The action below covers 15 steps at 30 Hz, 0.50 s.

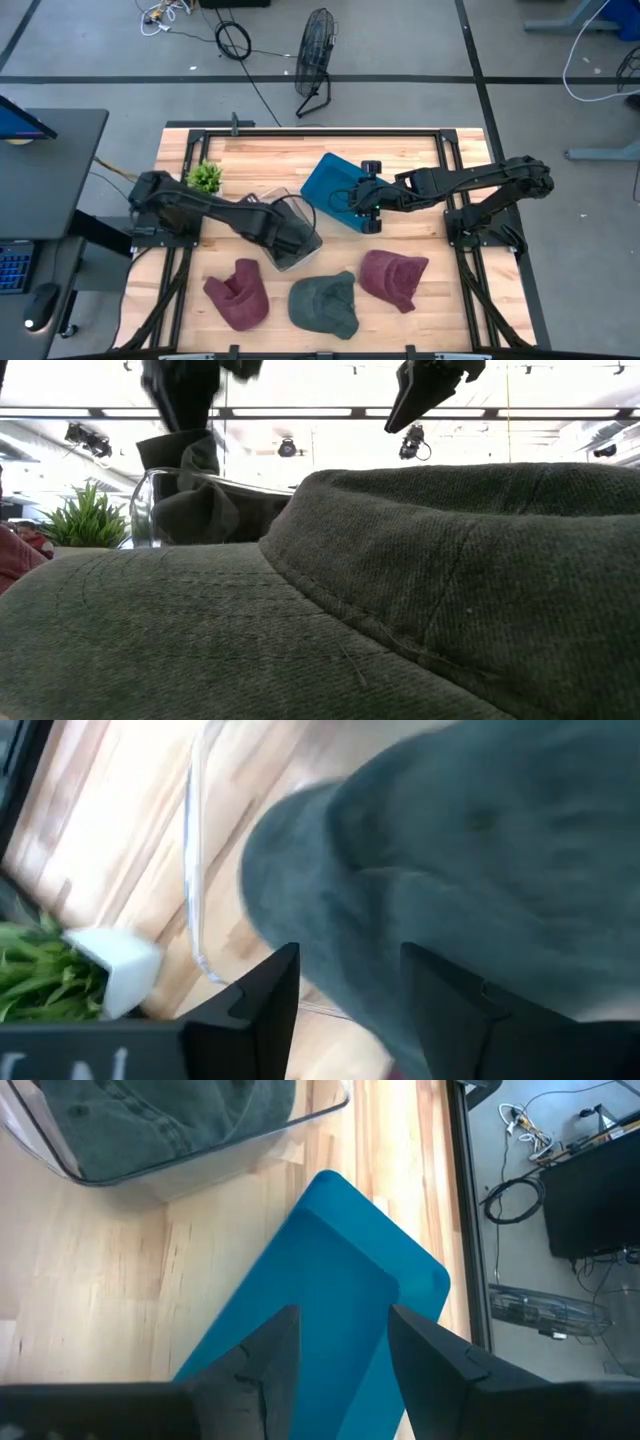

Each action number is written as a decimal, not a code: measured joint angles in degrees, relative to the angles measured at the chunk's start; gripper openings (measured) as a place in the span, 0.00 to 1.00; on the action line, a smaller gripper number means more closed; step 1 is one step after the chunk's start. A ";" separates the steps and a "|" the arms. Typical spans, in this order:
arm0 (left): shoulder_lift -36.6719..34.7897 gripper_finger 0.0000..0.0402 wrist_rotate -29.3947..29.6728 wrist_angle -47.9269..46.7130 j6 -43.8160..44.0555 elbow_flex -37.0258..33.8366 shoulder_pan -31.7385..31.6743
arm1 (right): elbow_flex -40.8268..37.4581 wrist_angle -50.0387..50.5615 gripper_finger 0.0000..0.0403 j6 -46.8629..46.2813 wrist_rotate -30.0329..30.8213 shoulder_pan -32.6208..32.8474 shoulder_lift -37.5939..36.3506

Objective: Pick & Place hat
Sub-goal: Put the top gray cap into the transparent bin

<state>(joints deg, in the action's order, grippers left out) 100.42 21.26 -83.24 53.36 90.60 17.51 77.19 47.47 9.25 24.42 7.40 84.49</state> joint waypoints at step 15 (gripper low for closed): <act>-1.11 0.45 11.59 9.83 12.03 -6.39 11.61 | 0.00 7.35 0.39 -3.60 -2.66 6.36 -0.08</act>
<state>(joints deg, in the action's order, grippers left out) 99.31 32.85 -73.41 65.40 84.21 29.12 77.19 54.82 5.65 21.76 13.76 84.41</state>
